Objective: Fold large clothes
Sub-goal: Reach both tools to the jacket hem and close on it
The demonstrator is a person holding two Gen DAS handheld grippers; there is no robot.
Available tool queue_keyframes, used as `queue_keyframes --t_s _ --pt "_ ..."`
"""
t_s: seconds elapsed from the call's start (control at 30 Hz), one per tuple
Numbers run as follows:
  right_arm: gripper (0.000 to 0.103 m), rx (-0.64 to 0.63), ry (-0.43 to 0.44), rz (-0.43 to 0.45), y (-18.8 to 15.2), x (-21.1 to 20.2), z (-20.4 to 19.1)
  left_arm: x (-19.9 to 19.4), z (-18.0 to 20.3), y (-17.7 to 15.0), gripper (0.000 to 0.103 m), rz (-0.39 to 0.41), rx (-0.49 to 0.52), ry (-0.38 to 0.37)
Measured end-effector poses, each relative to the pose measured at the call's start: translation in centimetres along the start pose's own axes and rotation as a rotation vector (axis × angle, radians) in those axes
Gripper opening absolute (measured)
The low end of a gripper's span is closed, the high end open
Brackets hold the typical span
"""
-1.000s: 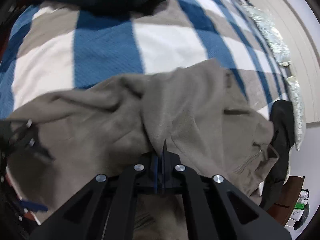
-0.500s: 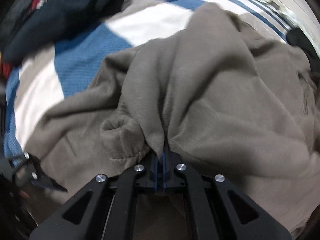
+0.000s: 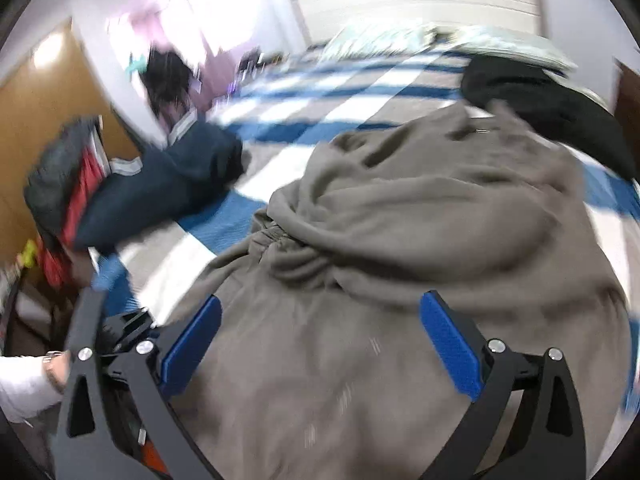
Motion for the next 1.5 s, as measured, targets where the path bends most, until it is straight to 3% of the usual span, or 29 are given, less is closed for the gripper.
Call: queue_keyframes --t_s 0.07,0.23,0.37,0.5,0.7,0.87,1.07,1.23,1.3,1.37,1.43,1.5 --pt "0.098 0.061 -0.035 0.053 -3.6 -4.9 1.9 -1.2 -1.2 -0.5 0.097 0.003 -0.047 0.023" --pt "0.098 0.253 -0.155 0.101 -12.0 -12.0 9.0 -2.7 -4.5 -1.0 0.097 0.018 -0.115 0.110" --pt "0.098 0.330 -0.190 0.146 -17.0 -13.9 12.1 -3.3 -6.1 -0.8 0.097 0.103 -0.115 0.091" --pt "0.098 0.366 -0.179 0.150 -19.7 -14.3 13.4 -1.8 -8.1 -0.9 0.097 0.084 -0.192 0.083" --pt "0.098 0.392 -0.198 0.171 -20.4 -13.3 14.6 1.1 -9.9 -2.6 0.097 0.020 -0.358 -0.005" --pt "0.098 0.404 -0.212 0.168 -19.7 -11.7 15.4 1.4 -9.0 -2.6 0.097 0.027 -0.376 -0.048" --pt "0.099 0.480 -0.140 0.193 -19.5 -10.7 15.1 1.1 -5.9 -3.0 0.097 0.008 -0.419 -0.152" --pt "0.099 0.498 -0.274 0.272 -19.6 -14.0 16.2 1.1 -4.8 -4.2 0.097 0.005 -0.411 -0.116" --pt "0.099 0.527 -0.282 0.229 -20.2 -13.8 17.4 1.3 -4.9 -4.3 0.097 0.003 -0.413 -0.118" --pt "0.099 0.583 -0.227 0.171 -20.9 -12.8 18.2 1.3 -4.9 -4.3 0.097 0.001 -0.425 -0.128" --pt "0.099 0.575 -0.114 0.158 -20.3 -11.8 17.1 1.1 -4.9 -4.2 0.097 0.004 -0.446 -0.152" --pt "0.099 0.570 -0.051 0.139 -20.1 -10.7 16.1 0.8 -4.6 -4.0 0.097 0.015 -0.476 -0.216"
Point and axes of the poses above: each gripper's, at about its wrist camera, not at the fingertips, and x roughly the way its jaws point, z to its right, y to its top, the point moved 5 cm from there along x, roughly the way its jaws point, and after that the axes turned 10 degrees about y, right-handed, at the moved point
